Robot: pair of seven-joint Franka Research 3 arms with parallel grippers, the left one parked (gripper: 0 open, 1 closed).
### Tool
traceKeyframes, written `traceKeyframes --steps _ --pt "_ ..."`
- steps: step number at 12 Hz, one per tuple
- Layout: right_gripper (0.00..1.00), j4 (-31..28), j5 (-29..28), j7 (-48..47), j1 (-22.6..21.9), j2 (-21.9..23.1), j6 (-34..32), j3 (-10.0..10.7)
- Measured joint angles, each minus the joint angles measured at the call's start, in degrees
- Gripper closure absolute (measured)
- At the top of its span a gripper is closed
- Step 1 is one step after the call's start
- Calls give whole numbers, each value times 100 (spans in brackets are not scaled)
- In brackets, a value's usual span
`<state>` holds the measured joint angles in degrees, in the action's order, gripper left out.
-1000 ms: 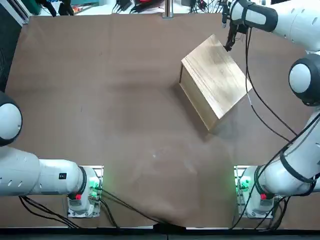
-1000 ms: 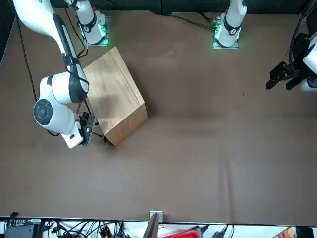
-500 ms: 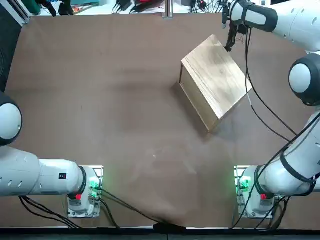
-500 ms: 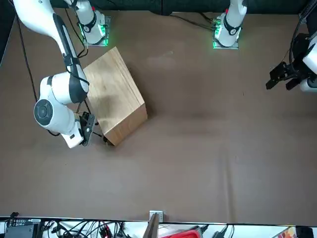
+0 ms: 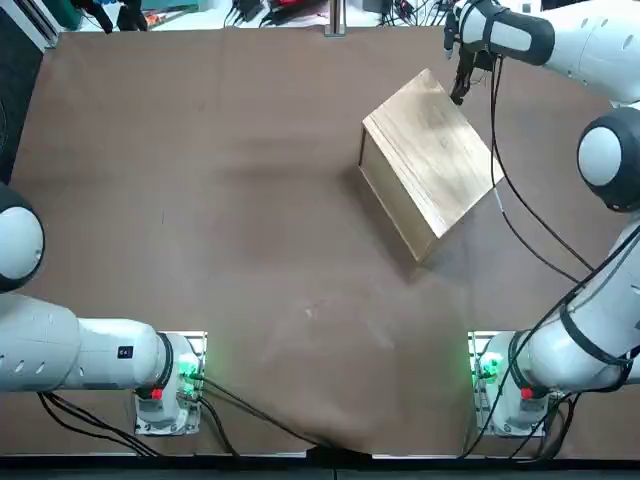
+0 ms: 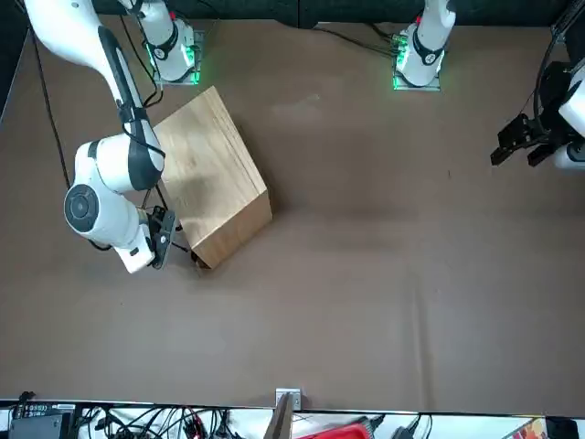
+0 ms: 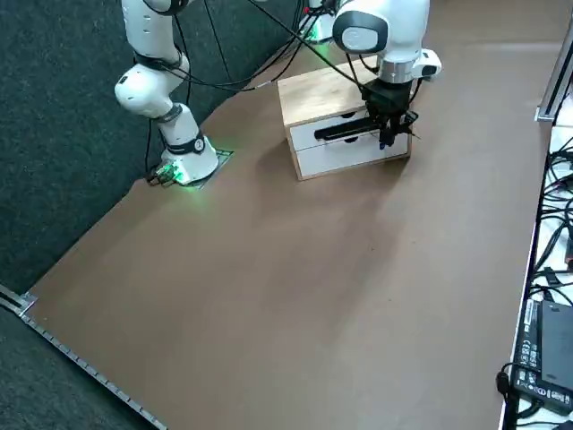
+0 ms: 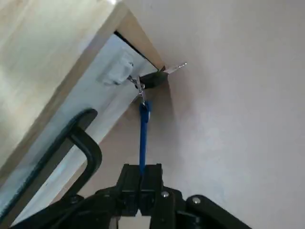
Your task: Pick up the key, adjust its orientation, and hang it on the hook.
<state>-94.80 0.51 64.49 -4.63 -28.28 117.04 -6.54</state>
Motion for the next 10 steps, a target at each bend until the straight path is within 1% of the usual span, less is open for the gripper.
traceKeyframes --steps 5,6,9,10 --pt "97 -24 0 0 0 0 0 0" --pt "88 -24 0 0 2 0 1 4" --pt "52 -24 0 0 5 0 1 8" --pt "46 -24 0 7 7 0 1 8"
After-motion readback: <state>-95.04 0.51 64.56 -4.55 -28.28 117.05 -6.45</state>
